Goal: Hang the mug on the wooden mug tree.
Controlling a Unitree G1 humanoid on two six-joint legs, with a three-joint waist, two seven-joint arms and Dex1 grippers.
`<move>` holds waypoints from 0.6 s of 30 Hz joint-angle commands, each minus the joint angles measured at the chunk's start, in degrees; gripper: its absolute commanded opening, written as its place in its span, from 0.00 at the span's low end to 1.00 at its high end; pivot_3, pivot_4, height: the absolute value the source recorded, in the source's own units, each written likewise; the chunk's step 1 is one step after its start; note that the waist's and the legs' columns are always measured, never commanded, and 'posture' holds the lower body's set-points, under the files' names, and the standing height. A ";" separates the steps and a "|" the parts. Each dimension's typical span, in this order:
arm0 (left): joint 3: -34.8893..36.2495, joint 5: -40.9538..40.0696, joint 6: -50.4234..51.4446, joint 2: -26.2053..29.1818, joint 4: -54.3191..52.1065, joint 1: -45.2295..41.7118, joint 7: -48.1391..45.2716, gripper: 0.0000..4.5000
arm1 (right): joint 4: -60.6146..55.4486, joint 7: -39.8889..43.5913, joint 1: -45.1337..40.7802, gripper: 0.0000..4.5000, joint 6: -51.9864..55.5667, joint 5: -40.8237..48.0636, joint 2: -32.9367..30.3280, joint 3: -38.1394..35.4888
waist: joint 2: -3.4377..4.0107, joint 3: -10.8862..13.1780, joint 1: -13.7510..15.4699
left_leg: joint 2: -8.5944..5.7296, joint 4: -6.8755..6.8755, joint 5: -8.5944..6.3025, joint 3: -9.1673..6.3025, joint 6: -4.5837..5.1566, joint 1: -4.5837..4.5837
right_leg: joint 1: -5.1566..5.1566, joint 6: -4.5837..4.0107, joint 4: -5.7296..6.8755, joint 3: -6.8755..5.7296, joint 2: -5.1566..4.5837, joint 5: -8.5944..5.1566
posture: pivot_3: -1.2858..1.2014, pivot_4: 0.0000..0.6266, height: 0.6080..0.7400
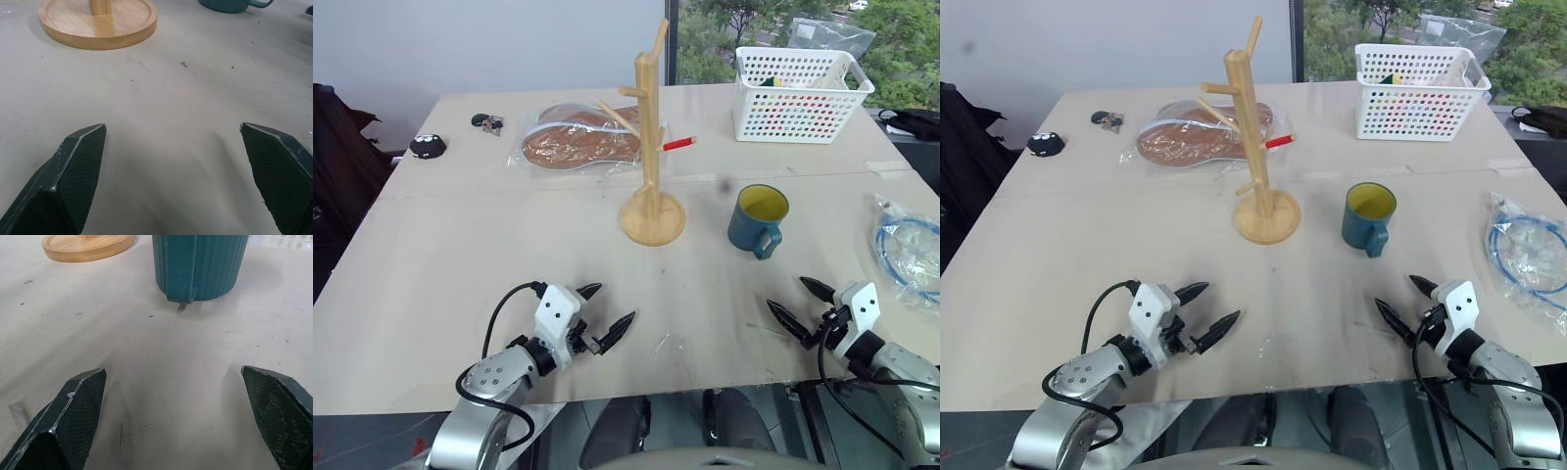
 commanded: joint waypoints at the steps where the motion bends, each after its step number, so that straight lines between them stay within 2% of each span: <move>1: 0.38 -0.26 -0.82 -0.14 -1.15 -0.12 -0.07 1.00 | -3.32 -0.94 0.39 0.99 -0.61 0.36 0.21 -0.90 | 0.00 0.00 0.00 | 0.00 0.00 0.00 0.00 0.00 0.00 | 0.00 0.01 0.00 0.00 0.00 0.00 | 0.52 0.24 1.00; 18: 0.66 -0.52 -1.24 -0.28 -1.37 -0.40 -0.60 1.00 | -8.52 -5.89 1.29 0.99 1.65 -0.42 3.77 1.98 | 0.01 0.01 0.02 | 0.01 -0.01 0.00 -0.01 0.00 -0.01 | -0.01 0.06 -0.01 -0.01 0.00 -0.04 | 0.52 0.24 1.00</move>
